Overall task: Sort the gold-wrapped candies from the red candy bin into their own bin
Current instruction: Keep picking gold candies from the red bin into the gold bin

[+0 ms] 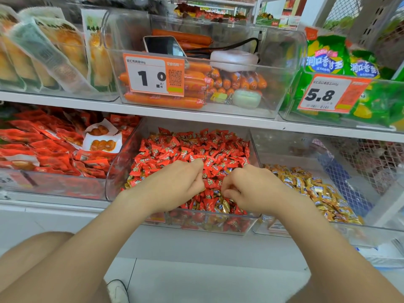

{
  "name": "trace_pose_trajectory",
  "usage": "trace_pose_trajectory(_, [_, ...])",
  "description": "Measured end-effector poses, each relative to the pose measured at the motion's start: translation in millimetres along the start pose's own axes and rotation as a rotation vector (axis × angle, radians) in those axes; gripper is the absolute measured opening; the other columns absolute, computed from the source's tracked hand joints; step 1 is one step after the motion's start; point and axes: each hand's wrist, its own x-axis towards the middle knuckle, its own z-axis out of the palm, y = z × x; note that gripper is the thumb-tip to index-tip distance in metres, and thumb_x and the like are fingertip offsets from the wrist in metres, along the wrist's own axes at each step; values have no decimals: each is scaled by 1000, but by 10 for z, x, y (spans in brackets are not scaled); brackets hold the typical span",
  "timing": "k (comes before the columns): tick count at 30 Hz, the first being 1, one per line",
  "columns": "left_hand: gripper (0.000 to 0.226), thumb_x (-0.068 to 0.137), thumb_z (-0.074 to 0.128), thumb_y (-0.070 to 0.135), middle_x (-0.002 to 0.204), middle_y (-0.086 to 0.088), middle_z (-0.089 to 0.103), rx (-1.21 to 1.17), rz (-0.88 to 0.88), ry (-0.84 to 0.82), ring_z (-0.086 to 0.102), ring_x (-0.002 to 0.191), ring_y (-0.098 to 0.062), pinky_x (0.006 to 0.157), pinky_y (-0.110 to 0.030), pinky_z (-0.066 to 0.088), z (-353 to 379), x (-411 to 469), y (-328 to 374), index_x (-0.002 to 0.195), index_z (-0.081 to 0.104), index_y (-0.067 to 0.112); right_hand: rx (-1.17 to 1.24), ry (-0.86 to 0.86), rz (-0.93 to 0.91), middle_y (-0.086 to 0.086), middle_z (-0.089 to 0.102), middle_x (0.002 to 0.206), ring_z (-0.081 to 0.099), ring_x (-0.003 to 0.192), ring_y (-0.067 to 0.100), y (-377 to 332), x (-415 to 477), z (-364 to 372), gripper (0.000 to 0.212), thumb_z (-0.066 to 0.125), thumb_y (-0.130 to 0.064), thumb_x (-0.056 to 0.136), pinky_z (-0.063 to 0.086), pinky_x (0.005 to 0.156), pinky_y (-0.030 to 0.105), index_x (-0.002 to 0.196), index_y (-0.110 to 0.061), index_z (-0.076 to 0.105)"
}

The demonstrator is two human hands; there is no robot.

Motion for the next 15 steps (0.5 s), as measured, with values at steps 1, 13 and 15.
trace_pose_trajectory(1, [24,109,44,31,65,5,53,-39,-5,-18,45,52,-12,51,-35,37,5,-11,1,87,42,23,-24,-37,8,-14,69,80,63,84,12,-15,12,-5,19,63,-43,97,53,73,35,90,-30,74])
trace_pose_trajectory(13, [27,105,47,27,68,10,61,-22,9,-68,56,65,-3,66,-29,44,61,39,53,89,66,20,-58,-90,39,-1,52,72,56,71,28,-96,192,131,35,69,-42,85,39,56,31,68,-19,49])
trace_pose_trajectory(15, [33,104,47,34,64,5,57,-15,-8,-46,50,60,-11,60,-39,44,92,61,66,76,56,17,55,5,8,1,41,55,46,57,27,-71,163,114,42,64,-41,83,37,46,36,59,-12,45])
